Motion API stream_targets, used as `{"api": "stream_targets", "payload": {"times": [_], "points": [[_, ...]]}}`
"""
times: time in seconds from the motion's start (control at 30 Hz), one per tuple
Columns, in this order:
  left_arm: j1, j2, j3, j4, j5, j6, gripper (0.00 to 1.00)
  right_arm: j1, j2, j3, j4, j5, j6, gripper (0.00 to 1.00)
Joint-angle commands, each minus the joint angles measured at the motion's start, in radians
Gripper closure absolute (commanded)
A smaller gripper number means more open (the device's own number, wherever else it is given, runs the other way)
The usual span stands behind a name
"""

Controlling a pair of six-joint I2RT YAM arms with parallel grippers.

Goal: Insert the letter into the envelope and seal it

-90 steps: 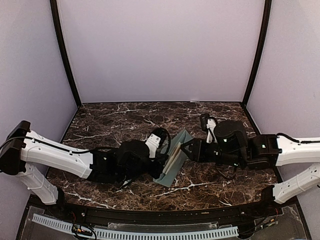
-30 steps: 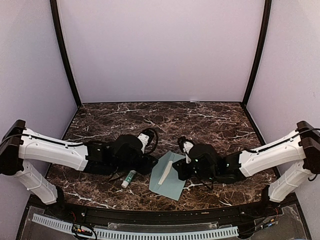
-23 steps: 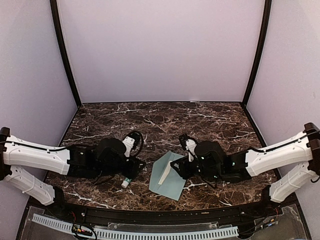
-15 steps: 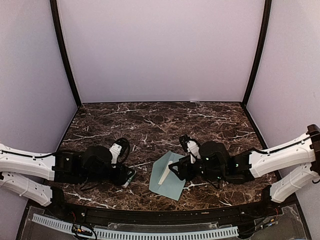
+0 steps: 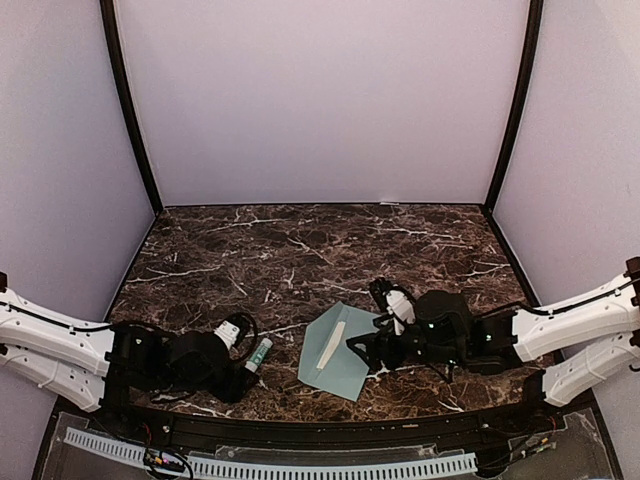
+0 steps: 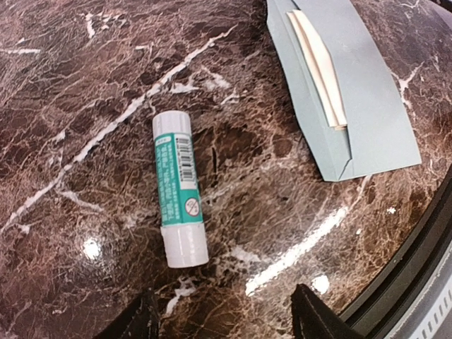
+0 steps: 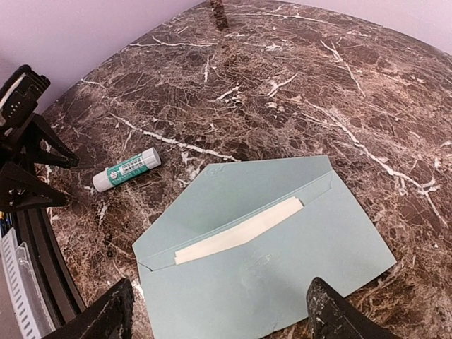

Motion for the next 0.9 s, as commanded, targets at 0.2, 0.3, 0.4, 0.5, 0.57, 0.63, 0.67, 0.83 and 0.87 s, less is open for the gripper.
{"api": "stream_targets", "payload": {"times": [0.2,0.3,0.4,0.5,0.57,0.63,0.67,0.83,0.87], "points": [[0.0,0.118,-0.001,0.027,-0.064,-0.003,0.4,0.009,-0.056,-0.048,0.059,-0.03,0.003,0.07],[0.022,0.16,0.002,0.065,-0.053,0.022,0.41,0.012,-0.073,-0.06,0.062,-0.04,0.004,0.04],[0.054,0.206,0.009,0.089,-0.04,0.05,0.45,0.015,-0.096,-0.074,0.063,-0.045,0.004,0.04],[0.076,0.231,0.013,0.117,-0.032,0.069,0.48,0.018,-0.122,-0.087,0.065,-0.049,0.008,0.04],[0.087,0.243,0.014,0.127,-0.029,0.079,0.52,0.019,-0.137,-0.095,0.065,-0.053,0.009,0.05],[0.093,0.252,0.015,0.135,-0.027,0.088,0.54,0.02,-0.148,-0.102,0.066,-0.057,0.009,0.05],[0.095,0.255,0.015,0.143,-0.027,0.091,0.55,0.02,-0.155,-0.106,0.068,-0.06,0.01,0.05],[0.108,0.27,0.014,0.172,-0.015,0.109,0.64,0.022,-0.169,-0.116,0.071,-0.07,0.01,0.06],[0.11,0.275,0.014,0.183,-0.011,0.114,0.66,0.02,-0.172,-0.118,0.072,-0.073,0.009,0.06]]}}
